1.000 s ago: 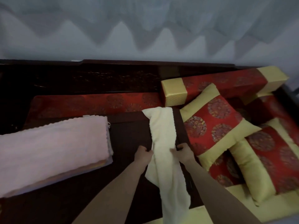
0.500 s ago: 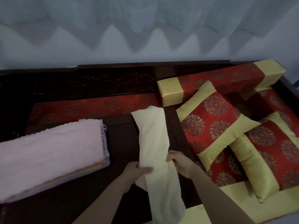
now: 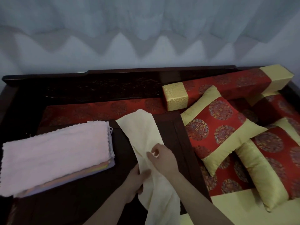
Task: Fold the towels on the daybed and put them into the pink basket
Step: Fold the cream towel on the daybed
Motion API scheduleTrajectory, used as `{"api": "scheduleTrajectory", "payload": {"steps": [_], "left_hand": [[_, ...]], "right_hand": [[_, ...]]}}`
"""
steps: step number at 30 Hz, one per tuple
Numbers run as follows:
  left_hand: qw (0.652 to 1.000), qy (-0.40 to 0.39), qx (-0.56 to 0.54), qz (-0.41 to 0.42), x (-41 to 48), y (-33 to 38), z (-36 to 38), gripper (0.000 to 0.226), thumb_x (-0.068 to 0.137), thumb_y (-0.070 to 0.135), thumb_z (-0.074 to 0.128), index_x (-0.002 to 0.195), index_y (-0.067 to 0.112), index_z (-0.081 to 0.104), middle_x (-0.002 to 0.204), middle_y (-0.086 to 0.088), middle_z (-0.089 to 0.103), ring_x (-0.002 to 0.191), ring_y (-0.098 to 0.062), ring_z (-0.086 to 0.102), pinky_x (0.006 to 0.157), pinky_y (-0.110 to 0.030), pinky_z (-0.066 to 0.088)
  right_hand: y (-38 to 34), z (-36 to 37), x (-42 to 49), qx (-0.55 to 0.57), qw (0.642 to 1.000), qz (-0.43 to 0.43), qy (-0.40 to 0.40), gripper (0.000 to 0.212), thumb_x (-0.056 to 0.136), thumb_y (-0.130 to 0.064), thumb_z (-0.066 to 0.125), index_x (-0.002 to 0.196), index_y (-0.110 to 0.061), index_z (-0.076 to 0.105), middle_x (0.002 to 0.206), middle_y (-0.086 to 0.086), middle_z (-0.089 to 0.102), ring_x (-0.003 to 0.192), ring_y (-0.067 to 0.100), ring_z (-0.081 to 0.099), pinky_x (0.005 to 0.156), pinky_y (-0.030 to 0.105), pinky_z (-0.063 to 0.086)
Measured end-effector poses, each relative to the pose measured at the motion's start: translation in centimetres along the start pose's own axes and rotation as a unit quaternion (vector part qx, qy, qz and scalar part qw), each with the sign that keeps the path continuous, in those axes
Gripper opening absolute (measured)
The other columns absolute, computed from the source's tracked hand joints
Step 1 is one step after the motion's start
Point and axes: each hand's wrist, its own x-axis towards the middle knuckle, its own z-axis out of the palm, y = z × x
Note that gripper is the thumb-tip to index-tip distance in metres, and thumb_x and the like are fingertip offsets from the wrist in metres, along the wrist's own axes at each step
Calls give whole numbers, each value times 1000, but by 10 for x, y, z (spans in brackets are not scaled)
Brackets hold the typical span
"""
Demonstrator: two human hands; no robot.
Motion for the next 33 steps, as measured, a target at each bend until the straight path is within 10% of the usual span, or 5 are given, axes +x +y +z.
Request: {"api": "scheduleTrajectory", "payload": {"steps": [6, 11, 14, 22, 33], "left_hand": [[990, 7, 128, 59, -11, -7, -5, 18, 88, 13, 59, 99, 23, 70, 93, 1, 74, 87, -12, 68, 78, -23, 53], [903, 236, 273, 231, -18, 32, -43, 33, 95, 12, 51, 64, 19, 40, 58, 7, 45, 55, -3, 43, 60, -30, 34], [861, 293, 300, 288, -17, 77, -53, 22, 96, 19, 47, 75, 20, 45, 67, 0, 51, 68, -20, 47, 65, -32, 33], [830, 162, 489, 214, 31, 92, -28, 55, 92, 11, 53, 143, 8, 34, 144, -11, 41, 133, -26, 39, 107, -29, 28], [853, 515, 79, 10, -53, -23, -62, 34, 78, 30, 71, 93, 1, 61, 94, -19, 65, 92, -36, 62, 75, -35, 42]], "right_hand": [[4, 22, 22, -136, 977, 112, -119, 31, 85, -34, 56, 106, -11, 59, 109, 5, 62, 101, 25, 61, 76, 29, 45], [41, -23, 22, 156, 968, 191, 45, 28, 84, -29, 66, 61, -15, 59, 55, 3, 64, 48, 11, 65, 56, 31, 58], [79, -57, -6, -44, 982, 130, 130, 32, 86, -38, 59, 61, -19, 50, 57, 0, 58, 60, 25, 60, 53, 32, 44], [104, -30, -57, -227, 922, 133, -284, 23, 72, -36, 57, 59, -19, 47, 50, -9, 49, 62, 14, 56, 50, 22, 40], [113, -37, 12, -253, 955, -93, -127, 47, 80, -11, 54, 125, -23, 50, 135, 1, 43, 116, 25, 53, 83, 37, 52]]}}
